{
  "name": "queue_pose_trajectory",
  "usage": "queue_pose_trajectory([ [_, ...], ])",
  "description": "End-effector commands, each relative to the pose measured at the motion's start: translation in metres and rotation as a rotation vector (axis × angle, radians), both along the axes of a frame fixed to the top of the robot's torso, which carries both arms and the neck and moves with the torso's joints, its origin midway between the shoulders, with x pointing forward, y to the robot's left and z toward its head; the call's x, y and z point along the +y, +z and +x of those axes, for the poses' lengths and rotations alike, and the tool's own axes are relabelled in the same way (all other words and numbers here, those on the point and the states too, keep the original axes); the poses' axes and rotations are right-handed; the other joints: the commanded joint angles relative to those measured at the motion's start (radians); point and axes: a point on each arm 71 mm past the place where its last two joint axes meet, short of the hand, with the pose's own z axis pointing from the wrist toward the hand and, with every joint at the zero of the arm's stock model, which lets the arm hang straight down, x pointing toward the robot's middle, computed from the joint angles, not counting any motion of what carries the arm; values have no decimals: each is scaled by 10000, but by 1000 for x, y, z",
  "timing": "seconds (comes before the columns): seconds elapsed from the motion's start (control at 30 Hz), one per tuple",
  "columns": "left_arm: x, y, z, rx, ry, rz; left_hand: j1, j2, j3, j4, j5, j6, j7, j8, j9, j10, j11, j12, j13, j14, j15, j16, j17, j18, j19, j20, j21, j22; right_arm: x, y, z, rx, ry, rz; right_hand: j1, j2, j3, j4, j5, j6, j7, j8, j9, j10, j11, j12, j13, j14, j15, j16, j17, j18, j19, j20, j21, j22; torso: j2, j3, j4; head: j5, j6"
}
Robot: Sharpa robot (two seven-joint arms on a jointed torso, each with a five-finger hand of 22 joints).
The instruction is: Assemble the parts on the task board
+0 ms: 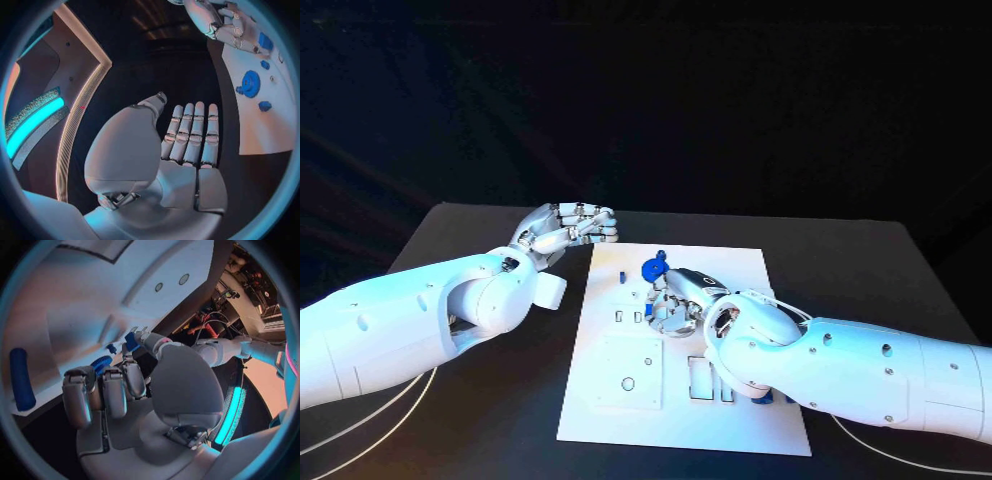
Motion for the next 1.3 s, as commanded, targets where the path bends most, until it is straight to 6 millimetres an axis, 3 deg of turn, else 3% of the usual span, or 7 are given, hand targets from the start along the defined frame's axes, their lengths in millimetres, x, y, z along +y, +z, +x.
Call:
queue_pose_trajectory([
  [0.03, -2, 2, 0, -126, -76, 17, -56, -44, 38, 9, 12, -1, 148, -52, -15, 42, -2, -71, -14, 53, 8, -50, -18, 135, 55, 23, -9, -16, 4, 0, -2, -400, 234, -420, -123, 8, -34, 33, 13, 47, -66, 87, 396, 71, -13, 53, 344, 878, -84, -4, 1769, -69, 1046, -57, 44, 2633, 1, -7, -17, 7, -30],
  [0.6, 1, 2, 0, -176, -5, 93, -49, -59, 82, 6, 20, -2, 171, -86, -28, 4, 27, -148, -23, -34, 45, -156, -54, 126, 25, 34, -37, -33, 10, -7, -6, -640, 382, -552, -147, -26, -50, 21, -32, 44, -77, 105, 401, 62, -26, 42, 333, 880, -96, -4, 1771, -69, 1046, -68, 44, 2633, -9, -6, -6, -3, -122],
  [1.3, 2, 1, 0, -101, 22, 99, -79, -105, 81, 14, 7, -34, 212, -126, -44, -28, 56, -202, -26, -77, 67, -219, -74, 126, 12, 38, -51, -40, 7, -11, -5, -468, 318, -665, -140, -191, -65, -96, -185, -85, -49, 87, 384, -95, -12, -132, 156, 877, -99, -10, 1760, -69, 1046, -86, 44, 2633, -10, -9, -3, 3, -104],
])
